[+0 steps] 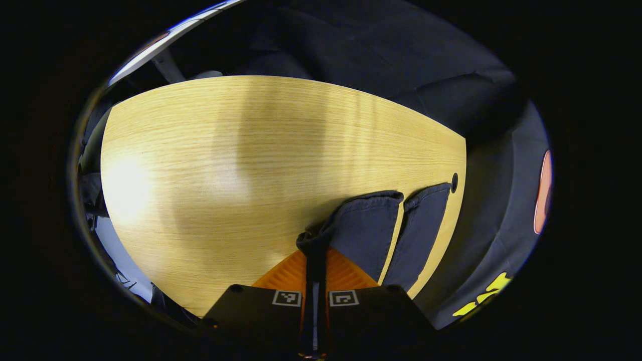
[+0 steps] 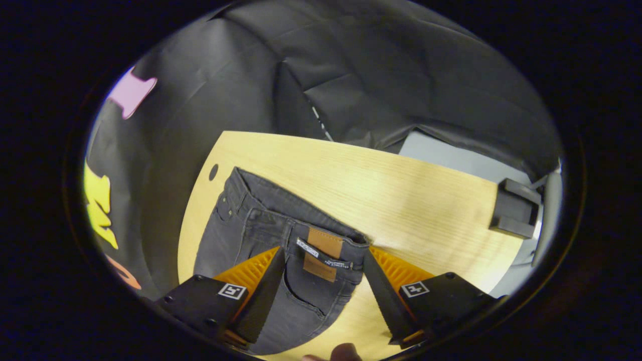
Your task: Grasp the waist and the cuffs of the jeans and fold them to make the two legs overlap; first hold the waist and fold one-third of the jeans toward the cuffs, then hold the cuffs and fold the remaining one-third in the same direction to finish folding.
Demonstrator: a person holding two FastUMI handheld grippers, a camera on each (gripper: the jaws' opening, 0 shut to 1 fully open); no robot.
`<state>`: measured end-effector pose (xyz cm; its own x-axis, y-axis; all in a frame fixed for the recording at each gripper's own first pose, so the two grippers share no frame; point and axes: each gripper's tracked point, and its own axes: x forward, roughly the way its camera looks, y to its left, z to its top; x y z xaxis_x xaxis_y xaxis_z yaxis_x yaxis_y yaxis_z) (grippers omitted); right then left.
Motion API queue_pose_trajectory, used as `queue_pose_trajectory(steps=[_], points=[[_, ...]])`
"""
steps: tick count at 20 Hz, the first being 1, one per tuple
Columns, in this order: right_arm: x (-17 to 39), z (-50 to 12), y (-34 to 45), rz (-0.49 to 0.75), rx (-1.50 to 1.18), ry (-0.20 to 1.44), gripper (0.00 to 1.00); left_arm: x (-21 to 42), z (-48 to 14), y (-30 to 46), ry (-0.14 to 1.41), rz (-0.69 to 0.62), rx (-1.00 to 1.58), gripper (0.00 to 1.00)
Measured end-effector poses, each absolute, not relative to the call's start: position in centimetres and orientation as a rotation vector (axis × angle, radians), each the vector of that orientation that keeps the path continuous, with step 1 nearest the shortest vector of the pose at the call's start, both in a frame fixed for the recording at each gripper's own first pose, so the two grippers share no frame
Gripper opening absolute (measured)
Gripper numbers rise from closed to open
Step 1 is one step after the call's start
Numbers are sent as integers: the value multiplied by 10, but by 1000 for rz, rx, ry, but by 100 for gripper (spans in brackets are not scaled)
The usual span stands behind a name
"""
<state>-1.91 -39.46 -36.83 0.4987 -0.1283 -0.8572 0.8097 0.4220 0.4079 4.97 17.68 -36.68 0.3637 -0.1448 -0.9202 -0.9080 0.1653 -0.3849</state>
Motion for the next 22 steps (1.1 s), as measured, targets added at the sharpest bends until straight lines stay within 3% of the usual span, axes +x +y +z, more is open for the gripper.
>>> queue_pose_trajectory(steps=[1,2,4,6,7,9,10,14,22], points=[[-23,-372,-395,-695,921,873,95,49,-367,177,1082,729,-1301,6],[-25,-376,-401,-721,898,881,86,48,-368,177,1083,730,-1296,6],[-30,-380,-408,-790,915,888,56,48,-368,178,1082,732,-1297,6],[-29,-381,-409,-805,989,875,35,49,-369,178,1080,733,-1300,6],[-27,-381,-407,-799,1026,880,35,50,-368,177,1079,734,-1301,6],[-23,-380,-408,-770,1068,892,14,50,-368,176,1082,729,-1296,6],[-23,-379,-408,-762,1074,903,10,51,-368,176,1081,726,-1292,6],[-17,-368,-406,-705,1106,895,4,45,-363,173,1095,733,-1297,6],[8,-304,-393,-657,1303,798,4,56,-334,161,1074,840,-1454,6]])
